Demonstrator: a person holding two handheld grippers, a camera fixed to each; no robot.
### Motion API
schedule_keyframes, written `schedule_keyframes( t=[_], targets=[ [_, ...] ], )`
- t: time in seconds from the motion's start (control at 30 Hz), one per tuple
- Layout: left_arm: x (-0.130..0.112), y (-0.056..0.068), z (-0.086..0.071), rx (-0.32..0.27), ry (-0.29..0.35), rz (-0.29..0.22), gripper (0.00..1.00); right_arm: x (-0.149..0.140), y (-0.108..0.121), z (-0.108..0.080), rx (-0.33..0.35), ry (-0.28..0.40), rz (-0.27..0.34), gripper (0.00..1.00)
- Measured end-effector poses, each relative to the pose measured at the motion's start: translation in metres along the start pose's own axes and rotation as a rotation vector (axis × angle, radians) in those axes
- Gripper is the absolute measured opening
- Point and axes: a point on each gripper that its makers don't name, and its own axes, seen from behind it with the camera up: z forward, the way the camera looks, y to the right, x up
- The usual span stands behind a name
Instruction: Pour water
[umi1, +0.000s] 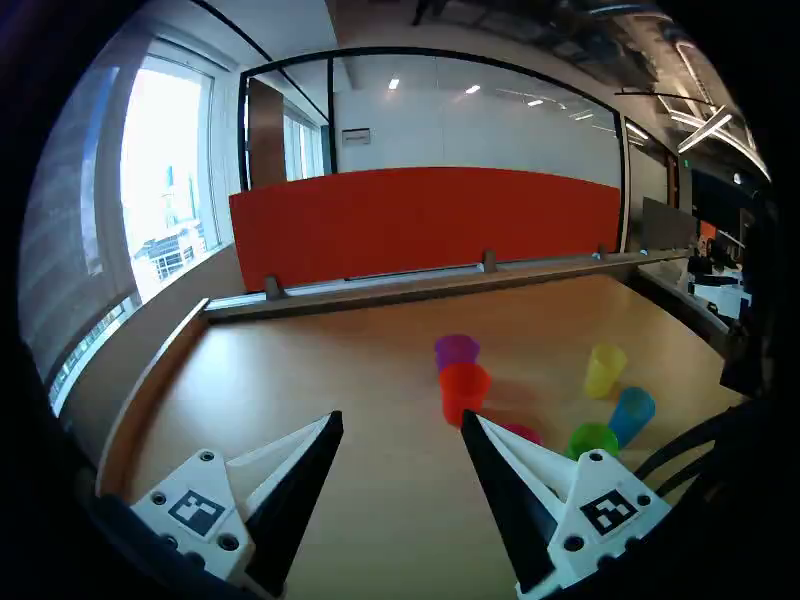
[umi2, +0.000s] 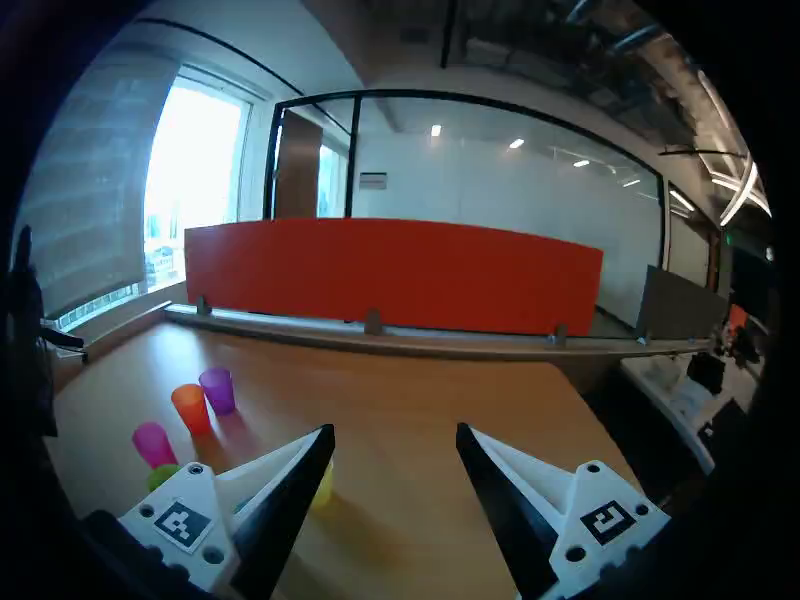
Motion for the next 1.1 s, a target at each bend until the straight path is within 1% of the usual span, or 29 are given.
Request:
schedule_keyframes(
  t=[0.17,0.27,0.47,0.57,0.77,0.97,1.1],
  targets=[
    [0.023,-0.011,0.002,0.036,0.055,-0.001,0.88,0.028,0.004,0.003,-0.037,0.064,0.02,0.94],
    [0.038,-0.018,0.002,0.054,0.09,-0.013,0.87,0.046,0.007,0.003,-0.063,0.101,0.037,0.94],
    [0.06,-0.032,0.001,0.082,0.146,-0.032,0.87,0.069,0.009,0.004,-0.085,0.149,0.059,0.94],
    [0.065,-0.037,0.002,0.089,0.163,-0.036,0.88,0.072,0.009,0.006,-0.093,0.158,0.064,0.94],
    [0.071,-0.041,0.004,0.094,0.192,-0.05,0.88,0.073,0.005,0.011,-0.103,0.157,0.067,0.94],
    [0.075,-0.041,0.007,0.084,0.23,-0.068,0.87,0.074,-0.003,0.015,-0.115,0.163,0.074,0.94],
    [0.071,-0.043,0.009,0.085,0.249,-0.085,0.87,0.072,-0.008,0.016,-0.12,0.173,0.07,0.95]
  ],
)
